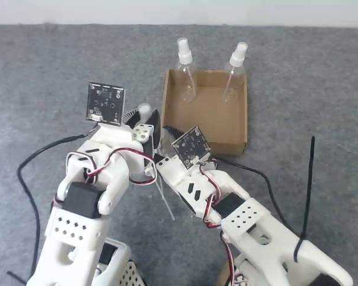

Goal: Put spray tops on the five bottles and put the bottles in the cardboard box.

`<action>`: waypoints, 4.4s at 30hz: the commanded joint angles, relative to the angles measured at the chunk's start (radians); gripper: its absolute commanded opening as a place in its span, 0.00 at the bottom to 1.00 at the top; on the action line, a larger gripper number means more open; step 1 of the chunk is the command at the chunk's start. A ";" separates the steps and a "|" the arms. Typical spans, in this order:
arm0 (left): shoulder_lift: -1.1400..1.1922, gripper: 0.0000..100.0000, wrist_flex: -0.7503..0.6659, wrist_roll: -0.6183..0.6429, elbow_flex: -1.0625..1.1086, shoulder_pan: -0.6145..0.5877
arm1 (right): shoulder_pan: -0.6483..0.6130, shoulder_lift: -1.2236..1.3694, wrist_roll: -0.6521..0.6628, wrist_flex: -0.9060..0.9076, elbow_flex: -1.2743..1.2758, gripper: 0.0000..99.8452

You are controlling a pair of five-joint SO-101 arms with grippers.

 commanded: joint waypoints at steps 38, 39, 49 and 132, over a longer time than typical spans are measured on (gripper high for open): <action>0.178 0.13 0.087 -0.153 -0.217 -0.054 | 0.041 -0.047 -0.009 -0.033 -0.002 0.01; 0.158 0.13 0.084 -0.155 -0.197 -0.041 | 0.042 -0.047 -0.009 -0.033 -0.002 0.01; -0.021 0.13 0.121 -0.153 -0.222 -0.270 | 0.096 -0.047 -0.012 0.068 -0.061 0.01; 0.058 0.17 -0.097 -0.222 0.130 -0.295 | 0.297 0.877 0.008 0.065 -0.867 0.01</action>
